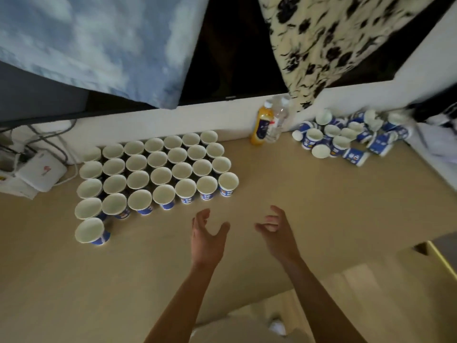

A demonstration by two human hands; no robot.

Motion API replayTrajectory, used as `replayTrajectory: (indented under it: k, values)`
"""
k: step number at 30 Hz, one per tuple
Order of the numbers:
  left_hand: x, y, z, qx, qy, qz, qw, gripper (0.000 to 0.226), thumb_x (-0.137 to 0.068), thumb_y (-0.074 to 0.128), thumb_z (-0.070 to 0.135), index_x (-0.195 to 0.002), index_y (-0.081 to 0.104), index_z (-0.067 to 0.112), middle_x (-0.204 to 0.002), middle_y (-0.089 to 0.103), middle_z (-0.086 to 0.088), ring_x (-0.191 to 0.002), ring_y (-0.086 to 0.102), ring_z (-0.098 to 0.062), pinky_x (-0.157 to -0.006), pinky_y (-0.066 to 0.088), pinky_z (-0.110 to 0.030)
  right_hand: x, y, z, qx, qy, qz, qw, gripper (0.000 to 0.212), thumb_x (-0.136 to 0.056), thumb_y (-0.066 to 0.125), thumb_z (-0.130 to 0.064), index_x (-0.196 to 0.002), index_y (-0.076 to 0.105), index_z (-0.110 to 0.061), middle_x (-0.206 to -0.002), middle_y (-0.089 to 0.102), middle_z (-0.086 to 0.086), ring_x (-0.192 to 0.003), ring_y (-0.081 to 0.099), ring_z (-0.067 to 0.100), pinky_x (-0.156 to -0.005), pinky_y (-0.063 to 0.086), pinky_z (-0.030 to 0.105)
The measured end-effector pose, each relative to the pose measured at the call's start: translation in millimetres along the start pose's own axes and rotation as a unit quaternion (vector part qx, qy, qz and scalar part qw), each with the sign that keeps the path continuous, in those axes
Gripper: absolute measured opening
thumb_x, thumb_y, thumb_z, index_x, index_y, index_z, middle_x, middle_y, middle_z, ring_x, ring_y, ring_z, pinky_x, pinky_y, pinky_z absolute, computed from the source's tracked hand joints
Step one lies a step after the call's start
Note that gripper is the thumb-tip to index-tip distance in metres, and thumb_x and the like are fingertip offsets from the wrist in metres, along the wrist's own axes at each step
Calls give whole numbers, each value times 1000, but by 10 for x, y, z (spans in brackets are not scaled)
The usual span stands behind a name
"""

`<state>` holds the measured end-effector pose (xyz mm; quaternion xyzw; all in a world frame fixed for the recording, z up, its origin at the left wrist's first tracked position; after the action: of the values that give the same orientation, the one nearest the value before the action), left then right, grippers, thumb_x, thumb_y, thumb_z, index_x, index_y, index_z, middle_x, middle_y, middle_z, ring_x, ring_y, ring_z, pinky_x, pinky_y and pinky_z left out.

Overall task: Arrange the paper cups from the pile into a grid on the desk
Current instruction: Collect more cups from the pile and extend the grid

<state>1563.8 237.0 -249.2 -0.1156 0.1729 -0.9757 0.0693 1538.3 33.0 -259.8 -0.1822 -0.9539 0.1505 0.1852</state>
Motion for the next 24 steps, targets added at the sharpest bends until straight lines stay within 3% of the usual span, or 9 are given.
replayTrajectory:
  k: [4,8,14,19,24]
  values:
    - [397,679,327,1,23,-12,1000,57,-81,81,20,-130,54,13,-121,52,3,-112,50,-15,-94,38,-28,-47,-760,148,-27,-13,24,999,69,-84,79,-12,-142,42,-14,-119,62,13,-94,67,19,-70,45,3]
    - [833,1356,539,6,26,-20,999,54,-80,82,15,-127,56,10,-119,54,0,-112,53,-20,-94,40,-31,-36,-1498,316,-71,-12,29,997,66,-85,78,-13,-141,43,-18,-117,60,5,-92,65,9,-69,46,7]
    - [1284,2164,874,-6,38,-47,998,54,-82,80,20,-129,55,12,-123,54,0,-112,52,-18,-100,44,-39,-29,-2500,590,-83,-18,58,995,66,-85,79,-21,-141,44,-19,-113,59,-1,-94,65,9,-67,47,8]
    - [1431,2700,1086,-7,48,-67,997,56,-81,82,18,-130,56,10,-125,57,-4,-110,54,-18,-95,44,-35,-90,-3053,839,-90,-3,78,993,63,-86,79,-24,-138,44,-24,-118,61,4,-93,66,7,-72,48,14]
    - [1345,3271,1213,-24,49,-92,994,55,-80,82,23,-128,56,15,-126,59,0,-111,57,-19,-96,50,-42,-295,-3408,1109,-88,25,92,991,62,-85,79,-25,-137,44,-27,-113,61,-2,-93,66,4,-70,47,14]
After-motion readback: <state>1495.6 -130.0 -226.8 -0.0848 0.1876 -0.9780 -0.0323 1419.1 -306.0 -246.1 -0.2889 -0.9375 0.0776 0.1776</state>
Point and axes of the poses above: each hand's wrist, its own x-axis away from the middle knuckle, its own y-axis out of the palm, z = x × y, the point moved 4 cm from there along -x, towards the middle knuckle
